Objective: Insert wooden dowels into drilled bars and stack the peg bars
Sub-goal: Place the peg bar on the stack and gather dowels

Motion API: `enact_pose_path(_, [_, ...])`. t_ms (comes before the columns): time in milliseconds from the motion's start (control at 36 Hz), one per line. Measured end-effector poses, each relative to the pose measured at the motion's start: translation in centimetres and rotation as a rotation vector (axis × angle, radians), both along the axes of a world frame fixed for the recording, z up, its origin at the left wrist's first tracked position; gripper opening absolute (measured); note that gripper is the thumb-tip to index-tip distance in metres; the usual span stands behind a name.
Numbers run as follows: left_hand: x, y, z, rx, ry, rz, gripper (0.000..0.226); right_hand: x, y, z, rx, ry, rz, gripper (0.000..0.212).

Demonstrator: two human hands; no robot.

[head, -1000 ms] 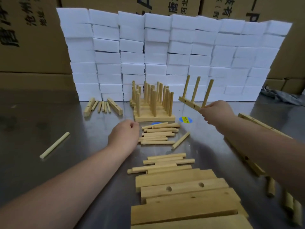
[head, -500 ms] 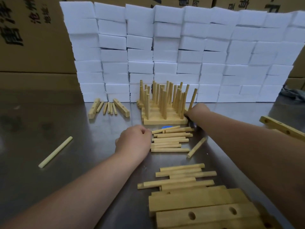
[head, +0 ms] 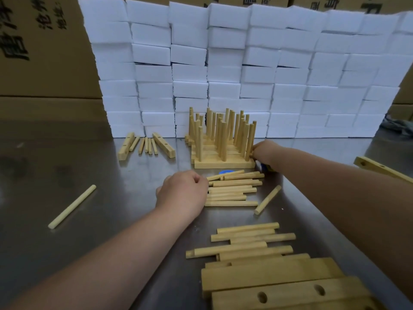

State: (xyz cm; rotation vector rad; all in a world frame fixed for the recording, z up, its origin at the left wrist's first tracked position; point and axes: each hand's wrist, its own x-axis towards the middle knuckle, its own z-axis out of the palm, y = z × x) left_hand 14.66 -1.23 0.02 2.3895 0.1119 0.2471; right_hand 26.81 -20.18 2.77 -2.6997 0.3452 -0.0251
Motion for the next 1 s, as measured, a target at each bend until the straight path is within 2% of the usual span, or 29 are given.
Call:
enact_pose_path(250, [0.3, 0.0, -0.2, 0.011, 0.006, 0.002, 0.026, 0.4, 0.0, 0.1, 0.055, 0.013, 0.011, 0.028])
enact_pose_path(333, [0.3, 0.0, -0.2, 0.01, 0.007, -0.003, 0.027, 0.9, 0.0, -0.5, 0.197, -0.026, 0.074, 0.034])
enact_pose_path(417, [0.3, 0.0, -0.2, 0.019, -0.001, -0.004, 0.025, 1.0, -0.1, -0.7, 0.253, -0.036, 0.083, 0.038])
enact_pose_path(639, [0.2, 0.0, -0.2, 0.03, 0.0, -0.002, 0.025, 0.4, -0.2, -0.2, 0.206, -0.098, 0.051, 0.041])
enact_pose_path(694, [0.3, 0.0, -0.2, 0.034, 0.0, -0.001, 0.025, 0.5, -0.3, -0.3, 0.352, -0.112, 0.022, 0.038])
enact_pose_path(778, [0.3, -0.1, -0.2, 0.044, -0.001, 0.001, 0.024, 1.0, -0.5, -0.9, 0.345, -0.129, 0.041, 0.033])
enact_pose_path(917, [0.4, -0.1, -0.2, 0.059, -0.007, -0.002, 0.025, 1.2, -0.7, -1.3, 0.474, -0.122, 0.009, 0.028])
enact_pose_path(1000, [0.4, -0.1, -0.2, 0.064, -0.004, 0.002, 0.026, 1.3, -0.7, -1.3, 0.494, -0.124, 0.02, 0.035])
